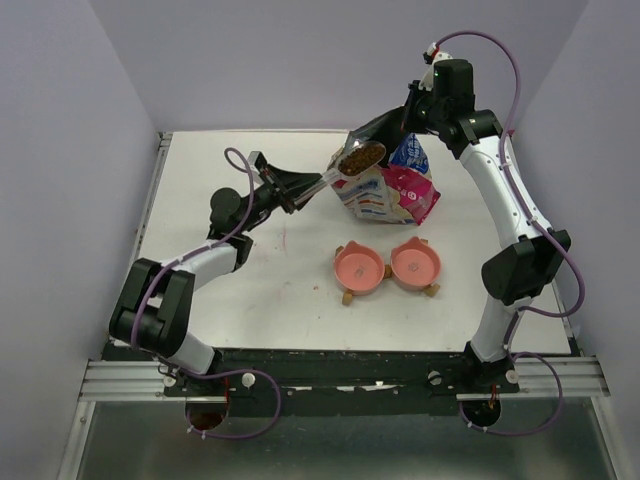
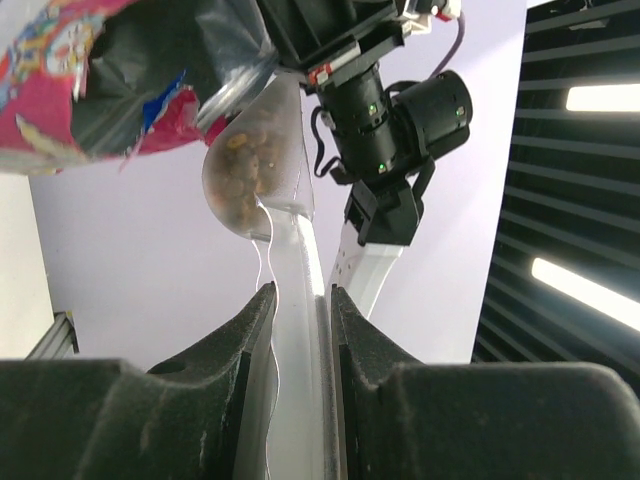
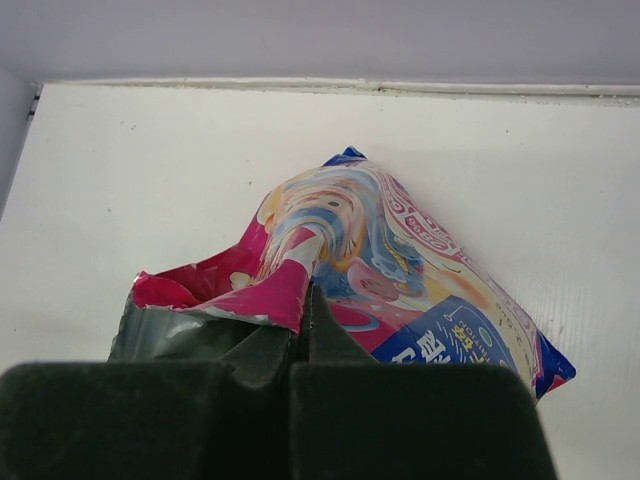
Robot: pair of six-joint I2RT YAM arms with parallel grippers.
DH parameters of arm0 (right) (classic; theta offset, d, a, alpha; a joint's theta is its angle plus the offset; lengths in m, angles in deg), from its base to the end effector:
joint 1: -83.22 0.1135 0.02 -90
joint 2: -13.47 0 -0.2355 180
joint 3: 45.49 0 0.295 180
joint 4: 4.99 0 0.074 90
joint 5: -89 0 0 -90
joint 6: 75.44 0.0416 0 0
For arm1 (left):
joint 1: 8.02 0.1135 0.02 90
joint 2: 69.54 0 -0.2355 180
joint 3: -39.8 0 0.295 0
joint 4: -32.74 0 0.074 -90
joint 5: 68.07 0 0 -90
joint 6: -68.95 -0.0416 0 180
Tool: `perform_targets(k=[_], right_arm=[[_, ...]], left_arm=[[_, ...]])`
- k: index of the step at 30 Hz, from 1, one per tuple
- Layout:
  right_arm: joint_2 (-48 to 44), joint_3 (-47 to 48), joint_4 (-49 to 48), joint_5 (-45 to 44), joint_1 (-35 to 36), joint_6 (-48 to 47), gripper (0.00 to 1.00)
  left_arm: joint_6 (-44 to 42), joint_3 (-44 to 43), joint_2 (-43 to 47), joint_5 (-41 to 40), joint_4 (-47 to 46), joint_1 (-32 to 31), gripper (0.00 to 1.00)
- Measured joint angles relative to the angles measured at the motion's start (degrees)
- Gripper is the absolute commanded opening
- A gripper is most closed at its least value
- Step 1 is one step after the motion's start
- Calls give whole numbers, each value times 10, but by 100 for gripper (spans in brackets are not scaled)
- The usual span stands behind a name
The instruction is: Serve the pet food
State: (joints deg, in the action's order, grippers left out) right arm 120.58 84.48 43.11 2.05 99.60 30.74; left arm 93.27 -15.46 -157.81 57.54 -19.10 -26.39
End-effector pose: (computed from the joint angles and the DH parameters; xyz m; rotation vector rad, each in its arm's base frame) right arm 0.4461 0.1334 0.4039 -0.0379 2.0349 0.4137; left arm 0.3362 -0.1372 0.2230 -0.7051 1.5984 -2.2456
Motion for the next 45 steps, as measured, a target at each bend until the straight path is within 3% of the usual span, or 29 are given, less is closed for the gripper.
perform_targets(k=[16, 38, 45], right_arm=[[0, 0, 0, 0, 0, 0, 0], [0, 0, 0, 0, 0, 0, 0], [0, -1, -1, 0, 0, 0, 0]], left_arm=[[-3, 157, 153, 57, 50, 3, 0], [-55, 242, 124, 128, 87, 3, 0], [-104, 236, 136, 133, 167, 3, 0]])
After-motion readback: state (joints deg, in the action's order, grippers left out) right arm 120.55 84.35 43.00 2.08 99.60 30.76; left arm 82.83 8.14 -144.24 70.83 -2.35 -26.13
